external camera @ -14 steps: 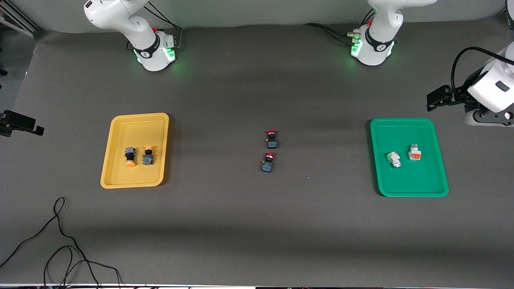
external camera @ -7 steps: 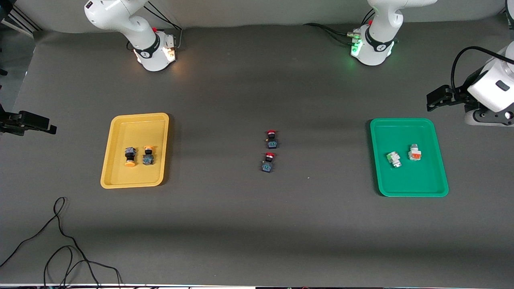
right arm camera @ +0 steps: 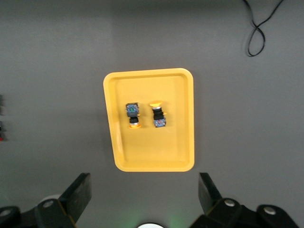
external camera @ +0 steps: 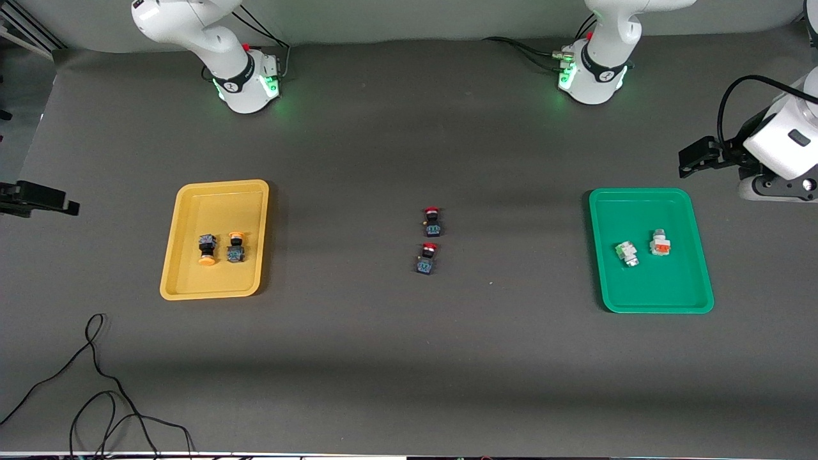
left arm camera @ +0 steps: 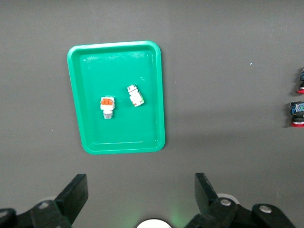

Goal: Place green and yellow buttons in trays

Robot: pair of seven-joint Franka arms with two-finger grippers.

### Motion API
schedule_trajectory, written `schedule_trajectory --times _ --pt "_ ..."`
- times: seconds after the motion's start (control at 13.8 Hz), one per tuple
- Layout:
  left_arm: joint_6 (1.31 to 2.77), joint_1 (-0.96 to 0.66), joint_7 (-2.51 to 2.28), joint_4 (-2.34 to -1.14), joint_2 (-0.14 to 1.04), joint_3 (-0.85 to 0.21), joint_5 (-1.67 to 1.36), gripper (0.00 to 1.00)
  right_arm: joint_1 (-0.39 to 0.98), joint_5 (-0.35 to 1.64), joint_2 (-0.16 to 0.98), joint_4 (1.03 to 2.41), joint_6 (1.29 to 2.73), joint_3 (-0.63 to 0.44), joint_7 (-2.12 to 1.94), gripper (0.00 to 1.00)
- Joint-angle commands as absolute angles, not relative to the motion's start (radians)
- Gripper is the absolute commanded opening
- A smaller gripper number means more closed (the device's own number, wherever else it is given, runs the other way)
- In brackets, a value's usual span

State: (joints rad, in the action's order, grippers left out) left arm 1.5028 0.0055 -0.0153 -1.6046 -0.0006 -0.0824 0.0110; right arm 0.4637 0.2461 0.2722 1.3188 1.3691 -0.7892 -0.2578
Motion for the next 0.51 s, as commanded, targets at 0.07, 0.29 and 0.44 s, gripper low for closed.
schedule_trajectory --times 0.07,0.29,0.44 --pt "1.509 -0.005 -0.011 -1.601 -0.006 -0.075 0.005 1.00 0.272 0.141 0.175 1.354 1.356 -0.501 -0.151 1.00" --pt "1.511 -0.005 -0.011 -1.600 -0.005 -0.075 0.005 1.00 0.161 0.054 0.101 1.446 1.390 -0.330 -0.141 1.00" --pt "1.511 -0.005 -0.011 -1.600 -0.005 -0.075 0.003 1.00 0.146 0.037 0.046 1.524 1.448 -0.298 -0.141 1.00"
